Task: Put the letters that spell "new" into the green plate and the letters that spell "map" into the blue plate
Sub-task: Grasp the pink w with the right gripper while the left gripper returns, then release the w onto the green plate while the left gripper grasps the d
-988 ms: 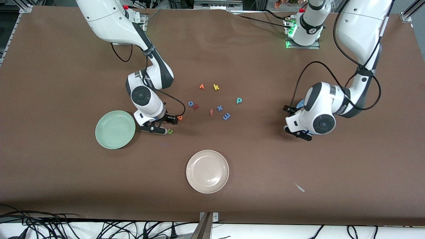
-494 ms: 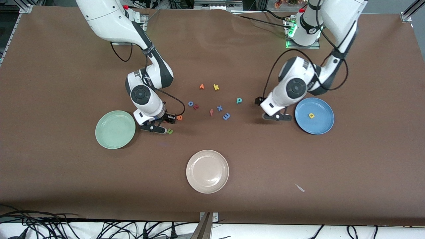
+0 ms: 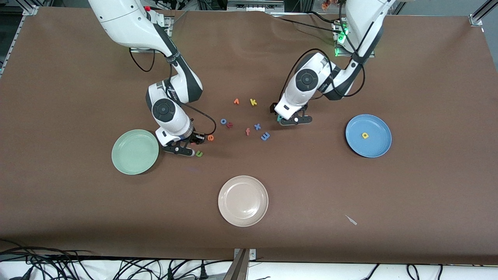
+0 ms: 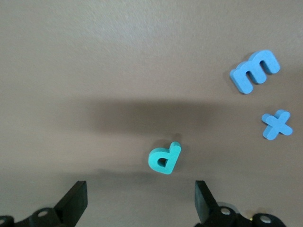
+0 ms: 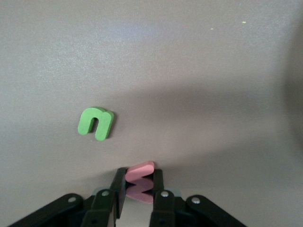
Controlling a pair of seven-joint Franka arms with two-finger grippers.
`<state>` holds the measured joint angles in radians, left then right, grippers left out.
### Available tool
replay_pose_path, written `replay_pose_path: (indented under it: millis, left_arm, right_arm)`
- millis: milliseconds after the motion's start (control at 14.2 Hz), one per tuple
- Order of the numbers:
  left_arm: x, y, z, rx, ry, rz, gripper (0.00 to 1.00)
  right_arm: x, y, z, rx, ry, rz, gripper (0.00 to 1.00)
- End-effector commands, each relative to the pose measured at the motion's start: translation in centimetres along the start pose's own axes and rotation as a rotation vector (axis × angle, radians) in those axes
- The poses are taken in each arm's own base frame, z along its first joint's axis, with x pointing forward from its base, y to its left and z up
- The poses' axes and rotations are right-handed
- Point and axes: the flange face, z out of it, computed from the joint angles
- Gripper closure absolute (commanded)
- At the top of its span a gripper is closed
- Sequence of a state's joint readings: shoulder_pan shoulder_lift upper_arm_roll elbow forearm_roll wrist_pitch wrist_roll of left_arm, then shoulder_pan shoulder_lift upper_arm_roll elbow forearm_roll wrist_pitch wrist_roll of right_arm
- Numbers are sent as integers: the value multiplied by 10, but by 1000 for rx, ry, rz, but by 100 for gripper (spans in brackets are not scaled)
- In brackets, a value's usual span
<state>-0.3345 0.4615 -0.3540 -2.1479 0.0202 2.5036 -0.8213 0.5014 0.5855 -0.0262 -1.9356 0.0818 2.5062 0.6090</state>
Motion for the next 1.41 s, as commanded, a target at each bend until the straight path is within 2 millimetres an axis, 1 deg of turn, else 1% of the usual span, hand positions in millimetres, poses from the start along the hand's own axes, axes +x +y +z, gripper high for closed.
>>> replay_pose_path:
  millis: [0, 141, 282, 424, 494, 635, 706, 776, 847, 918, 988, 1059, 1129, 1200, 1271, 1341]
  left_arm:
    - [10, 8, 11, 33, 43, -26, 3]
    - [7, 10, 16, 52, 57, -26, 13]
    - [7, 12, 16, 50, 58, -28, 18]
    - [9, 16, 13, 43, 62, -43, 18]
    - [5, 20, 14, 43, 62, -43, 18]
    - [8, 29, 15, 40, 63, -56, 20]
    - [5, 34, 18, 43, 60, -55, 21]
    - [5, 34, 19, 43, 61, -59, 23]
    - [4, 34, 19, 44, 61, -57, 25]
    - [5, 34, 19, 45, 62, -59, 29]
    - [5, 33, 20, 53, 69, -44, 32]
    - [6, 31, 21, 70, 87, -17, 35]
    - [8, 29, 22, 83, 96, -3, 39]
    - [7, 29, 23, 94, 93, 0, 44]
    - [6, 29, 23, 99, 91, 1, 51]
    - [5, 28, 25, 100, 89, -2, 60]
  right_arm:
    - [-7, 0, 1, 6, -8, -7, 91]
    - [-4, -2, -15, 19, 8, -20, 91]
    - [3, -1, -34, 6, -10, -32, 91]
    - [20, 16, -56, -15, -24, -56, 91]
    - [28, 25, -70, -28, -37, -81, 91]
    - [46, 55, -93, -52, -55, -147, 90]
    - [53, 73, -100, -55, -51, -172, 90]
    - [57, 90, -106, -55, -47, -195, 90]
    - [58, 109, -110, -60, -51, -225, 90]
    - [57, 129, -109, -64, -58, -251, 90]
    - [60, 152, -108, -71, -55, -260, 90]
    - [60, 171, -101, -74, -46, -293, 90]
    - [56, 186, -94, -74, -26, -319, 89]
    - [53, 193, -86, -74, 3, -322, 87]
    - [50, 196, -80, -74, 21, -324, 82]
    - [48, 197, -77, -73, 34, -325, 76]
